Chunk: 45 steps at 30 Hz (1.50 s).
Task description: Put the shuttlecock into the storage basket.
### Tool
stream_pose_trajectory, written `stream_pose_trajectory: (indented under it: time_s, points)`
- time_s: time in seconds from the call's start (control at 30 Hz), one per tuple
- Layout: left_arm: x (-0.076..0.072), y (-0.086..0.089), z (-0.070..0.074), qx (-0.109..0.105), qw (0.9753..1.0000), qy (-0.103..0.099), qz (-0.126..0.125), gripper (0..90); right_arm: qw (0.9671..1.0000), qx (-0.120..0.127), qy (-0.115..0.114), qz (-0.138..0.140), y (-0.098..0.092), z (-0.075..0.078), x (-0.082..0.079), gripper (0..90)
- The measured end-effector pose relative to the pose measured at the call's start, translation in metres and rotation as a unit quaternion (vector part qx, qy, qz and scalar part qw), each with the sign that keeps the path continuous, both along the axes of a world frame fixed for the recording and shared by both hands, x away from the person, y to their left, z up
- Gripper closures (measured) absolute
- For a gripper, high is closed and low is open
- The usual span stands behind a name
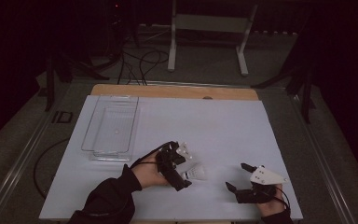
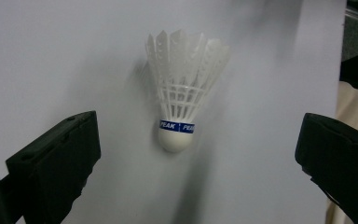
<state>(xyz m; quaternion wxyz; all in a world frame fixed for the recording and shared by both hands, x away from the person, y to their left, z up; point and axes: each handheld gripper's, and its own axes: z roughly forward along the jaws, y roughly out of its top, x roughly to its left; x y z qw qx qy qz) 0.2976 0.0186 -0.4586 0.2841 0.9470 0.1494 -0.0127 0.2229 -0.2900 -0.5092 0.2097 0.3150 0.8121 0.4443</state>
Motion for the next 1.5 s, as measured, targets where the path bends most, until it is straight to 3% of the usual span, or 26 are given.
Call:
stream_pose_trajectory:
  time_s: [0.2, 0.6, 0.73, 1.03, 1.07, 1.5]
  points:
    - [0.003, -0.002, -0.010, 0.004, 0.9999, 0.012, 0.002, 2.9, 1.0000, 0.000, -0.001, -0.001, 0.000, 0.000, 0.000, 9.9]
    - [0.005, -0.005, -0.027, 0.018, 0.9997, 0.017, -0.003, 11.3, 1.0000, 0.000, 0.001, 0.001, 0.000, 0.000, 0.000, 9.9]
    - [0.006, -0.004, -0.032, 0.011, 0.9995, 0.026, -0.011, 20.2, 1.0000, -0.002, 0.001, -0.001, 0.000, -0.001, 0.000, 9.9]
    - [0.007, -0.005, -0.038, 0.028, 0.9993, 0.017, -0.016, 34.1, 1.0000, -0.002, 0.001, -0.001, 0.000, 0.000, 0.000, 9.9]
    - [0.007, -0.007, -0.040, 0.038, 0.9991, 0.013, -0.014, 35.1, 1.0000, -0.003, 0.001, -0.002, 0.000, -0.001, 0.000, 9.9]
    - [0.006, -0.014, -0.042, 0.053, 0.9983, 0.006, -0.021, 55.2, 1.0000, -0.004, 0.001, -0.002, 0.000, -0.001, 0.001, 9.9]
